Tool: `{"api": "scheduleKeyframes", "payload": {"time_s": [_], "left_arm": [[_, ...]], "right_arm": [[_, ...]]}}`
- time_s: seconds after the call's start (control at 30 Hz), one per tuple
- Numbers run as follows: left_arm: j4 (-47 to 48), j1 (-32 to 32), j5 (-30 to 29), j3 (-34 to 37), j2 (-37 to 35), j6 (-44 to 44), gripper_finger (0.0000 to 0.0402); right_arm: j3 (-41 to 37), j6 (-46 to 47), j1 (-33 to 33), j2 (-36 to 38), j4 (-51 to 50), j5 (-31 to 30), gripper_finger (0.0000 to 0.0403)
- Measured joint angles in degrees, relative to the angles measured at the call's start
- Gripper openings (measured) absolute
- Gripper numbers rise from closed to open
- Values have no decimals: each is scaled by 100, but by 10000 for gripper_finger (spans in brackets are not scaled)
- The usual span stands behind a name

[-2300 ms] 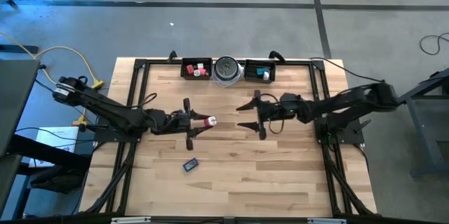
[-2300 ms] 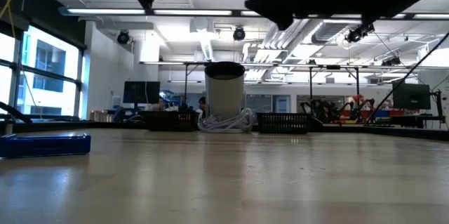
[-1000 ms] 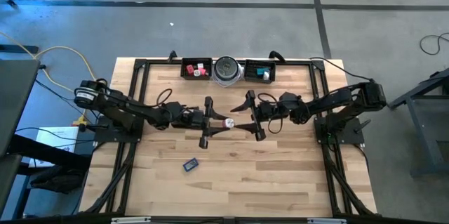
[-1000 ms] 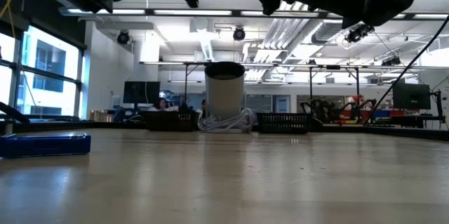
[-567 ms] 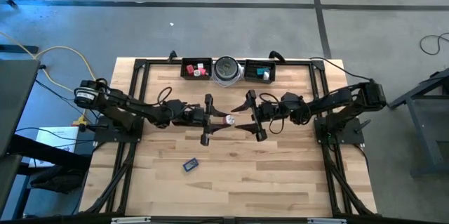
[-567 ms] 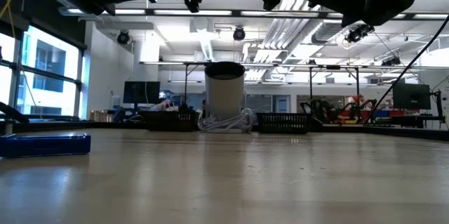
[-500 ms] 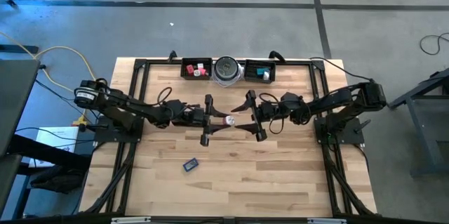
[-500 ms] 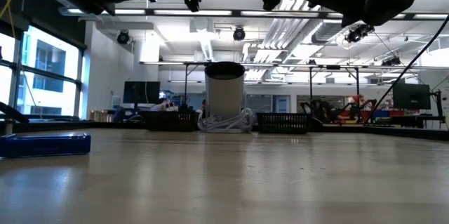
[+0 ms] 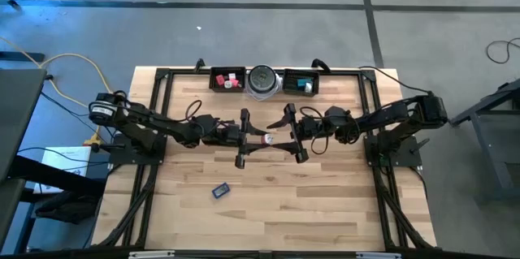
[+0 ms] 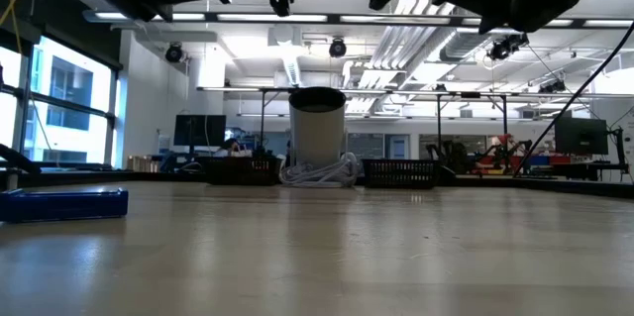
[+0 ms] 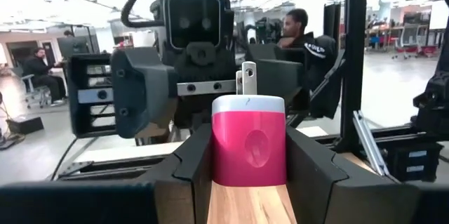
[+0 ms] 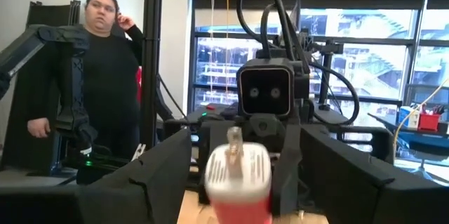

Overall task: Pick & Place Office items
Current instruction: Put the pink charger adapter into the left black basket

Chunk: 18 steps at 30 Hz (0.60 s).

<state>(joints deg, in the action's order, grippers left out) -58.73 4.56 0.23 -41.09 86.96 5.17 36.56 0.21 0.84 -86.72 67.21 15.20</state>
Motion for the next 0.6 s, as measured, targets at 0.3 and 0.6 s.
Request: {"api": "scheduleKeyframes", "payload": {"time_s": [0.3,0.6], "left_arm": [[-64,-46,14,-190,286,0,126],[-66,-44,26,-198,284,0,126]], "right_arm": [[12,2,-9,0,-259,-4,254],[12,2,-9,0,-245,-8,239]]}}
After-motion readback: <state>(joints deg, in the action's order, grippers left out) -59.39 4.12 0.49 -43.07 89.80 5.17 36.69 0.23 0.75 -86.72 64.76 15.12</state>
